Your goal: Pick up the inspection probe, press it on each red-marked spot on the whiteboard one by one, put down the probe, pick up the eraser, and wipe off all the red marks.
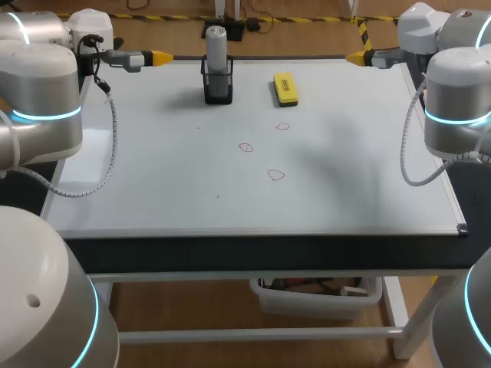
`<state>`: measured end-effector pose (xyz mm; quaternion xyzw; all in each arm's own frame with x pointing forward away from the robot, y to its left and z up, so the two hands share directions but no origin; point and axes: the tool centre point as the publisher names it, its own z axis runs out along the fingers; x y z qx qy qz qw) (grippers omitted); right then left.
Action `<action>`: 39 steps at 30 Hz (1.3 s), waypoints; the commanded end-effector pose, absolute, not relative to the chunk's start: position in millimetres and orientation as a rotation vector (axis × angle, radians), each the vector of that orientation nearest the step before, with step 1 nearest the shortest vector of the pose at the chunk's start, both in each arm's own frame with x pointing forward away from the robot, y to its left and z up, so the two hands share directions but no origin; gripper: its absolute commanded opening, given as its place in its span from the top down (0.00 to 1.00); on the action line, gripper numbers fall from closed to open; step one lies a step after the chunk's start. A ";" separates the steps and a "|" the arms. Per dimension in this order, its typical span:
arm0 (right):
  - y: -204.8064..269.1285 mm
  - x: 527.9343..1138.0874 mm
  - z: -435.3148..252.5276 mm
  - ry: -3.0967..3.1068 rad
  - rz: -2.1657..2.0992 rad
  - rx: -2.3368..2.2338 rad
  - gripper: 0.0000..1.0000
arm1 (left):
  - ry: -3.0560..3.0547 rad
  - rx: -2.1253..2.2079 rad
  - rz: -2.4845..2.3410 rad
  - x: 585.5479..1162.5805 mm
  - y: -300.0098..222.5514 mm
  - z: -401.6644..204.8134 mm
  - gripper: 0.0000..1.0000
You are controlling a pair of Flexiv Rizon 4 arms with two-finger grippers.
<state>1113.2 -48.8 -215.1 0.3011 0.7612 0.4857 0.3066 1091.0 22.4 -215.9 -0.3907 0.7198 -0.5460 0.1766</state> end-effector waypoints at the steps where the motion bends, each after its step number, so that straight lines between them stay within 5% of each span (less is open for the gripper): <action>1: -49.1 1113.5 -215.6 2.013 1.287 0.795 0.00 | 2.036 -1.106 -1.547 1091.2 22.5 -216.5 0.00; 20: -49.1 1113.5 -215.6 2.013 1.287 0.795 0.00 | 2.036 -1.106 -1.547 1091.2 22.5 -216.5 0.00; 39: -49.1 1113.5 -215.6 2.013 1.287 0.795 0.00 | 2.231 -0.388 -2.075 1135.4 -33.0 -237.1 0.00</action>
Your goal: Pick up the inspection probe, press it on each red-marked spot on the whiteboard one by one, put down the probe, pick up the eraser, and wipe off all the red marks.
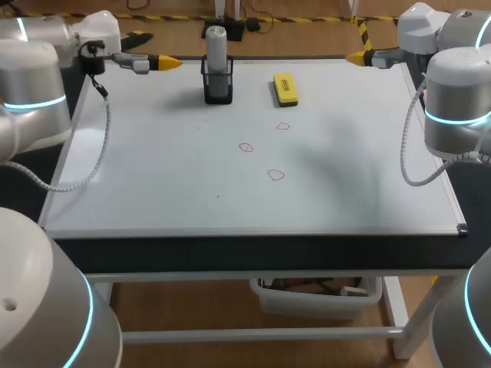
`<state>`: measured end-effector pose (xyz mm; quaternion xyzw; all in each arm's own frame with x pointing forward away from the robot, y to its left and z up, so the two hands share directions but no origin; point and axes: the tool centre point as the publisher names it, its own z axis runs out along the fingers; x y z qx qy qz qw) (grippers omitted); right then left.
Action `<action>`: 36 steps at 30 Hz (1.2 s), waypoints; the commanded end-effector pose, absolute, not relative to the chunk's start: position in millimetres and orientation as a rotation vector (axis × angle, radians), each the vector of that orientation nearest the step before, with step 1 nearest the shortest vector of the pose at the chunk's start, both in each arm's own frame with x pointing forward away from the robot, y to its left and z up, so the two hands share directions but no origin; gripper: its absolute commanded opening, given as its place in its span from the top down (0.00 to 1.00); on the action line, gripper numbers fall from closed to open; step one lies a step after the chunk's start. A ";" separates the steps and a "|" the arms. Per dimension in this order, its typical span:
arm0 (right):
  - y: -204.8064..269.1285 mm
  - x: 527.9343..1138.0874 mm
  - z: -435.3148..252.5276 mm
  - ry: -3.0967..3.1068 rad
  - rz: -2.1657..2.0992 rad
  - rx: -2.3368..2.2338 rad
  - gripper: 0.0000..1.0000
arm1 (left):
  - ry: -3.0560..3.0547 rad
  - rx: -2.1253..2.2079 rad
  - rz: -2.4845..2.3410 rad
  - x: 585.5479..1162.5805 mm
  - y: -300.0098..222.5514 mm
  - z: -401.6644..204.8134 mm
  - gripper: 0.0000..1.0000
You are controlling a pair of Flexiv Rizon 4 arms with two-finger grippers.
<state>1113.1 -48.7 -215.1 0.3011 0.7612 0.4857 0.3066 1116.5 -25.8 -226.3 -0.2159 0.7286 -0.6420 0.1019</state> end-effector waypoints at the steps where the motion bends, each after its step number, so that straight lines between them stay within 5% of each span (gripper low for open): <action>1: -49.1 1113.5 -215.6 2.013 1.287 0.795 0.00 | 2.241 -0.362 -2.075 1137.3 -36.1 -238.4 0.00; 36: -49.1 1113.5 -215.6 2.013 1.287 0.795 0.00 | 2.265 -0.133 -2.267 1174.9 -124.7 -271.0 0.00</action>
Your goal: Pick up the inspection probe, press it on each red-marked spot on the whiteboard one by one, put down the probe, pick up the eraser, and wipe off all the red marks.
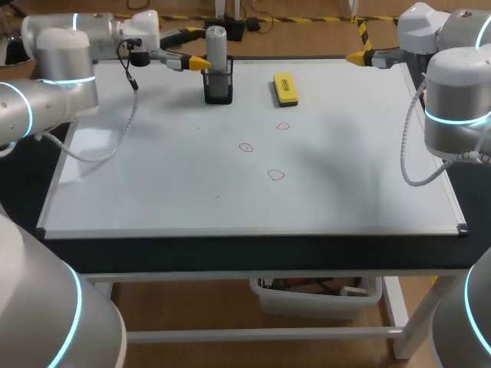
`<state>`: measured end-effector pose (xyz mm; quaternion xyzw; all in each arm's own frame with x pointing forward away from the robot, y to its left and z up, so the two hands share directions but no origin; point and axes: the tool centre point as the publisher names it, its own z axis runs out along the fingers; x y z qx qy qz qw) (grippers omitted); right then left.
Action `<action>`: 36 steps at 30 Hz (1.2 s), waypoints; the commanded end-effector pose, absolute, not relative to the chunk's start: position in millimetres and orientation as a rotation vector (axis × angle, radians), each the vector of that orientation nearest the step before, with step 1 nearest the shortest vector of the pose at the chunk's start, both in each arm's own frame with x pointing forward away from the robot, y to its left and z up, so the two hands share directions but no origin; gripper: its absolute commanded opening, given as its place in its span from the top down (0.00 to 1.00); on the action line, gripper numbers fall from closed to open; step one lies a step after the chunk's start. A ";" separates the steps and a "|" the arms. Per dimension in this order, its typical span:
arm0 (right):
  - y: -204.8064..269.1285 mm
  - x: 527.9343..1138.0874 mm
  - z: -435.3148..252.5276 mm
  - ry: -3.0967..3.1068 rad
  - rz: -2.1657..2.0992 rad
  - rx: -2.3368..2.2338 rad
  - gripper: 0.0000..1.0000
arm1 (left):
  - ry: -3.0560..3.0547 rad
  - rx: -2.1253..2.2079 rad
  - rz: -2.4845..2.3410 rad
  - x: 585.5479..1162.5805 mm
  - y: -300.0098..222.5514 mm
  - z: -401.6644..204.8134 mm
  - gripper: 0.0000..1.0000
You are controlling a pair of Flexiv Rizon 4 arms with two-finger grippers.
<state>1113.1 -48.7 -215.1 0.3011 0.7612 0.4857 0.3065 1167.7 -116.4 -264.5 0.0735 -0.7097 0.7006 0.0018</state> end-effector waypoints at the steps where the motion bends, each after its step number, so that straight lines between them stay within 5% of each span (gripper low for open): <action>1: -49.1 1113.5 -215.6 2.013 1.287 0.795 0.00 | -2.168 0.129 2.180 1175.3 -127.2 -271.5 0.00; 35: -49.1 1113.5 -215.6 2.013 1.287 0.795 0.00 | -2.206 0.260 2.181 1187.4 -164.2 -279.6 0.00; 36: -49.1 1113.5 -215.6 2.013 1.287 0.795 0.00 | -2.205 0.261 2.182 1187.3 -164.2 -279.6 0.18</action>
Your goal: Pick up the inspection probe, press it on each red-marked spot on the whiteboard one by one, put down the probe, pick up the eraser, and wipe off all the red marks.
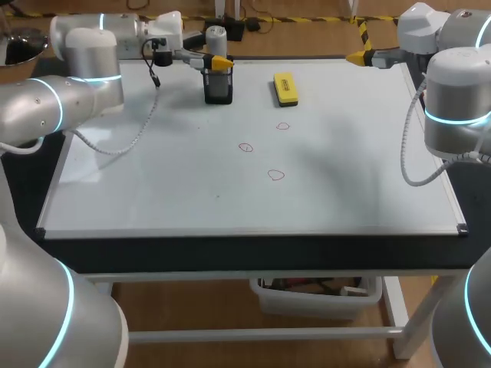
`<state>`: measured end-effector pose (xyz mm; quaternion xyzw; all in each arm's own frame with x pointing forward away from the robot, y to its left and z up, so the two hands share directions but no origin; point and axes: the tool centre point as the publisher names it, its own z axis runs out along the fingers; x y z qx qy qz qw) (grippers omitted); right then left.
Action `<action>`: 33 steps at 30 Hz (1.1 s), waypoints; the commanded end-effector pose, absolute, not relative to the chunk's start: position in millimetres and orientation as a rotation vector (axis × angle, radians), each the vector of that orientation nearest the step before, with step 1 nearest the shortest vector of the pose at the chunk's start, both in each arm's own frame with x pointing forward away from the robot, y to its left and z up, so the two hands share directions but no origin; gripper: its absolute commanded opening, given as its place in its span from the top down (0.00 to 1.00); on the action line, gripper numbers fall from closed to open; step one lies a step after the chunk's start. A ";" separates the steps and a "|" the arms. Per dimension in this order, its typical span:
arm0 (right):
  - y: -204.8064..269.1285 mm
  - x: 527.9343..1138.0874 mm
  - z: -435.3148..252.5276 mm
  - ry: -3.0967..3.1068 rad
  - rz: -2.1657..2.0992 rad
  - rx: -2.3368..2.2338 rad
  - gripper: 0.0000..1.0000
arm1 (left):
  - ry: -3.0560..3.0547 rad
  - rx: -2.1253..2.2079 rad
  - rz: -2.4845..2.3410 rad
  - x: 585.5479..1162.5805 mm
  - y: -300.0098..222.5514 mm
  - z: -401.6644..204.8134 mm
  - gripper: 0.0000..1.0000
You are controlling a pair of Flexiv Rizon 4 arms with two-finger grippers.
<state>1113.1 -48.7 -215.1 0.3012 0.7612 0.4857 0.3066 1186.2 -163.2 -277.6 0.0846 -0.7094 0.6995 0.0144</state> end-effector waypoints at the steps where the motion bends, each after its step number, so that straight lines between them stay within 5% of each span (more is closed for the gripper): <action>1: -49.1 1113.5 -215.6 2.013 1.287 0.795 0.00 | -2.206 0.261 2.182 1187.1 -164.3 -279.7 0.29; 3: -49.1 1113.5 -215.6 2.013 1.287 0.795 0.00 | -2.208 0.256 2.180 1185.7 -164.2 -279.6 0.58; 4: -49.1 1113.5 -215.6 2.013 1.287 0.795 0.00 | -2.212 0.252 2.178 1185.1 -163.8 -279.5 0.86; 5: -49.1 1113.5 -215.6 2.013 1.287 0.795 0.00 | -2.211 0.241 2.179 1184.5 -163.2 -279.1 1.00; 33: -49.1 1113.5 -215.6 2.013 1.287 0.795 0.00 | -2.305 0.123 2.229 1162.4 -146.5 -202.3 1.00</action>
